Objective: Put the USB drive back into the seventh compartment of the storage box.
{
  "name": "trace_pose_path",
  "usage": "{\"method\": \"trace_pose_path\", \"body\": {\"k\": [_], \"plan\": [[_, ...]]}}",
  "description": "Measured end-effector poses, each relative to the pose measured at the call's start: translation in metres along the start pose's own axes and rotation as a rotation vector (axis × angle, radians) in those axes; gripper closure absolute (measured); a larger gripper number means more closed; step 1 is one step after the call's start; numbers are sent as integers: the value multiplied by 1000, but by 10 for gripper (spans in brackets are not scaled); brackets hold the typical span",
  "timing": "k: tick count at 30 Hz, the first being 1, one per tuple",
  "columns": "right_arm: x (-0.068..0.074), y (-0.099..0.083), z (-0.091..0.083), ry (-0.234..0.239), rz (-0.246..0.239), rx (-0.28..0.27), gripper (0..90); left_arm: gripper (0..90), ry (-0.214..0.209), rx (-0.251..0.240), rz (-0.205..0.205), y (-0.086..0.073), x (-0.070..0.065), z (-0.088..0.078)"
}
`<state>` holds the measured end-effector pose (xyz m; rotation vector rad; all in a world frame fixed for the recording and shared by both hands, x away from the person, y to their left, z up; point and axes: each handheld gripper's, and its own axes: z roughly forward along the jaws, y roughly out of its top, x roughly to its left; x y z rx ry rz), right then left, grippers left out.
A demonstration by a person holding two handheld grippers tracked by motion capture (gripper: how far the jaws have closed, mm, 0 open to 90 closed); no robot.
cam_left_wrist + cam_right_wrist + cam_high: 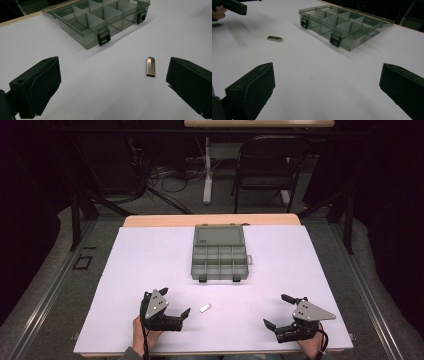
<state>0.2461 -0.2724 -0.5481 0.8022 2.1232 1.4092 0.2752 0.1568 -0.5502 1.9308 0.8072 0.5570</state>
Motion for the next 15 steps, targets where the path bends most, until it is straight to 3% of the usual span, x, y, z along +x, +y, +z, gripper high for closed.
{"method": "trace_pose_path", "body": {"k": [15], "plan": [[-1, -1, 2, 6, 6, 7, 0, 0, -22, 36, 19, 5, -11, 16]]}}
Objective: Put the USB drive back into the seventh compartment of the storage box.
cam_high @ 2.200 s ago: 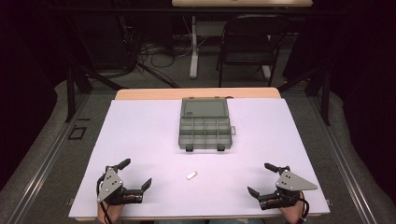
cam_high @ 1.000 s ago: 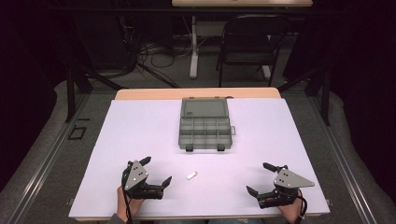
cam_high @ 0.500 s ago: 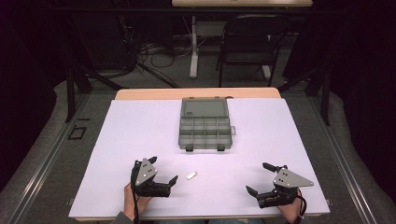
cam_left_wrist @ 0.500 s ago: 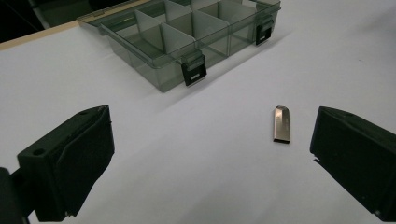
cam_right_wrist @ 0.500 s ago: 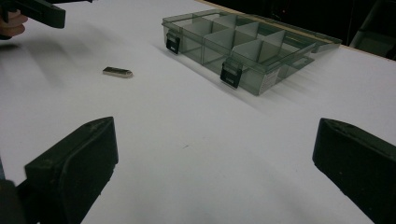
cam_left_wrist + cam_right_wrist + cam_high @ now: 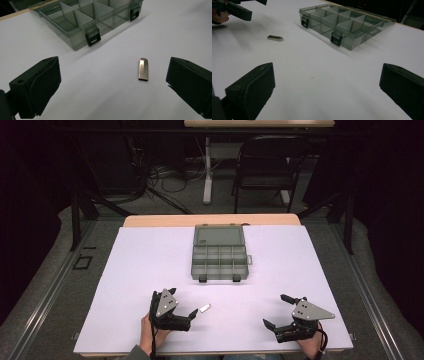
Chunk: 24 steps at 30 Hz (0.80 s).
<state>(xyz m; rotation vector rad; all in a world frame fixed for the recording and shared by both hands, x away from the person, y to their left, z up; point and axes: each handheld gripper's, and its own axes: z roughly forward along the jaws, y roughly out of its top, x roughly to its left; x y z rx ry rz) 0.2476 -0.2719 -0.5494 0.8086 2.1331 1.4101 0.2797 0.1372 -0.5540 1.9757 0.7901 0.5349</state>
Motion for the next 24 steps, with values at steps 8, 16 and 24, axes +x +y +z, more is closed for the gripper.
{"method": "trace_pose_path", "body": {"k": [8, 16, 24], "plan": [[-1, 0, 0, -2, 0, -1, 0, 0, -7, 26, 8, 4, -8, 10], [0, 0, 0, 1, 0, 4, 0, 0, 10, 61, 19, 7, -14, 17], [0, -1, 1, 2, 1, 9, 0, 65, 0, 95, 34, 9, -21, 23]]}}
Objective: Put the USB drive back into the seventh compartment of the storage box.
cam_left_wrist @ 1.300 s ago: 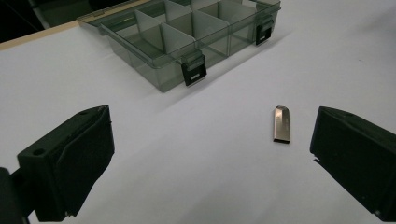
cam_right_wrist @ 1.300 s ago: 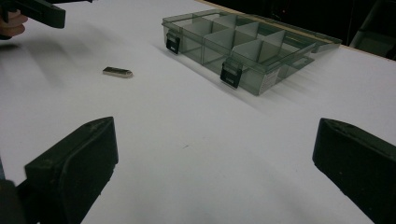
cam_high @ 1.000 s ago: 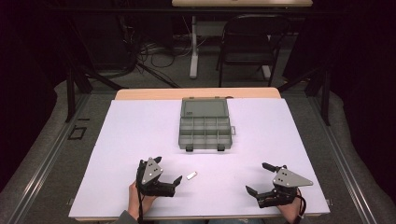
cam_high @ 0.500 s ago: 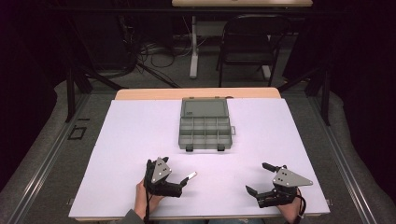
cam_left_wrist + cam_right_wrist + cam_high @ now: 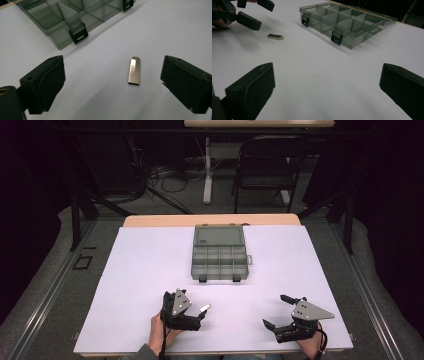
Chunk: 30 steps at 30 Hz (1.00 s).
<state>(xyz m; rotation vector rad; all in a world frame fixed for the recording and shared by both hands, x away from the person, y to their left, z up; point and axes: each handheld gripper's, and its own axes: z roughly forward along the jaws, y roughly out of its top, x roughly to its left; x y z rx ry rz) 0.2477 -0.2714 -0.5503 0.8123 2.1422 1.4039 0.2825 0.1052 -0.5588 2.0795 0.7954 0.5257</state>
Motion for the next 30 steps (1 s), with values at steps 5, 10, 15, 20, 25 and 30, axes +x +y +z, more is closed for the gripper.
{"method": "trace_pose_path", "body": {"k": [5, 10, 15, 20, 25, 30], "plan": [[0, 0, 0, 0, 1, 2, 0, 200, -7, 27, 20, 2, -4, 5], [0, 0, -1, -2, -2, 3, 0, 330, -19, 62, 18, 4, -7, 10], [0, 0, -1, -2, -1, 4, 0, 482, -46, 90, 5, 6, -8, 14], [0, 0, -1, -2, -3, 5, 0, 598, -80, 100, -11, 9, -8, 17], [0, 0, -1, -1, -7, 4, 0, 647, -97, 129, -15, 10, -9, 23], [0, 0, -2, -2, -8, 5, 0, 703, -103, 142, -10, 11, -10, 25]]}}
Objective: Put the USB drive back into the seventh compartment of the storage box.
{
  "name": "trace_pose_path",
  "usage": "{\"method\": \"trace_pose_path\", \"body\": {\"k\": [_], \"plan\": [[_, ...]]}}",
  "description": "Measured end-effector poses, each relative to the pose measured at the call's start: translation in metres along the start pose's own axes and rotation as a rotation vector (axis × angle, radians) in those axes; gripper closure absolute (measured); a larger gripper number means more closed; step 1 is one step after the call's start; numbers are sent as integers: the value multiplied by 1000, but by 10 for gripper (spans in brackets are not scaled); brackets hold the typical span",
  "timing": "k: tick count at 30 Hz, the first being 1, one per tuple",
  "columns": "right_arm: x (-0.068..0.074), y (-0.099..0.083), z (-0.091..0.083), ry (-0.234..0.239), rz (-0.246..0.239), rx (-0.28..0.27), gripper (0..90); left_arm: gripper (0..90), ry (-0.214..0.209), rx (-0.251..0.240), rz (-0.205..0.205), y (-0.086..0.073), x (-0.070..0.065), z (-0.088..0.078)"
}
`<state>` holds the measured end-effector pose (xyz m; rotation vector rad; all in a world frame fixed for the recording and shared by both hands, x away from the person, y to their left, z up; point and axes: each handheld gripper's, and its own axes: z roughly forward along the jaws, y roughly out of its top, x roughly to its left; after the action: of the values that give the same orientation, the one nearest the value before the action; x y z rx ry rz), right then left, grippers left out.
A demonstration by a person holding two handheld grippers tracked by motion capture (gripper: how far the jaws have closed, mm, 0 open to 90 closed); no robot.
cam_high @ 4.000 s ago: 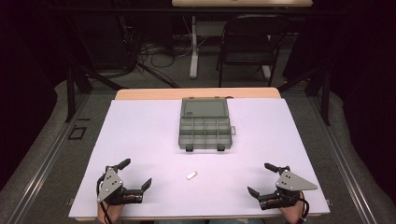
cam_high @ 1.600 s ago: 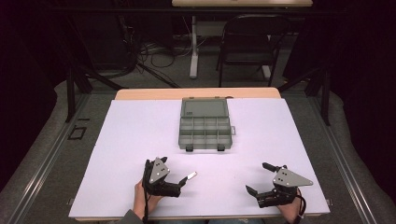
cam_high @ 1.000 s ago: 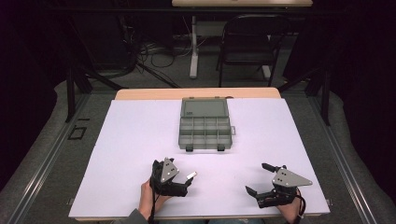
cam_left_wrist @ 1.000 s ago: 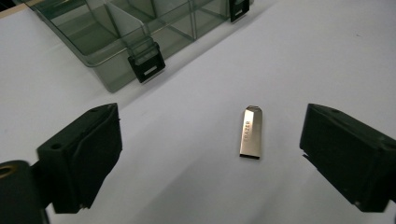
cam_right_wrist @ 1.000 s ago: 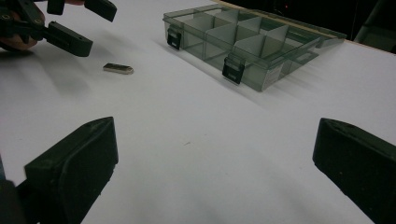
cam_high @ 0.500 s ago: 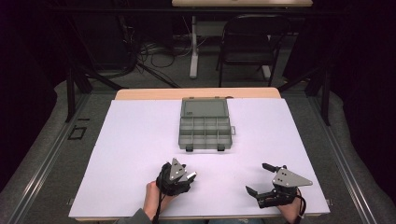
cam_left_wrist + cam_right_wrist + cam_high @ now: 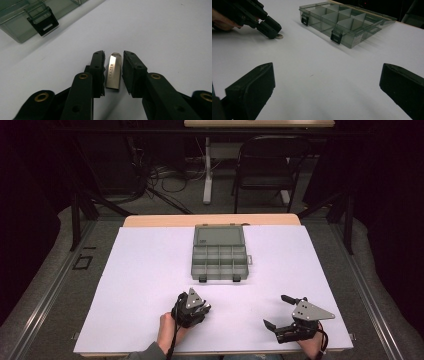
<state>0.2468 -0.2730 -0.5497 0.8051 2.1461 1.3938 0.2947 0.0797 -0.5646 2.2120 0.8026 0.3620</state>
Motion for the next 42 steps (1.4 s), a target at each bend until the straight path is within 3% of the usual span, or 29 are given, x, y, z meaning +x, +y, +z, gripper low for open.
{"method": "trace_pose_path", "body": {"k": [9, 20, 42], "plan": [[0, 0, 0, 2, -2, 0, 0, 774, -19, -6, 2, -1, 1, 1], [0, 0, 0, 3, -4, 3, 0, 781, -57, -12, 3, -1, 4, -1], [0, -1, 1, 6, -2, 2, 0, 781, -60, -82, 17, 6, 5, -16]]}}
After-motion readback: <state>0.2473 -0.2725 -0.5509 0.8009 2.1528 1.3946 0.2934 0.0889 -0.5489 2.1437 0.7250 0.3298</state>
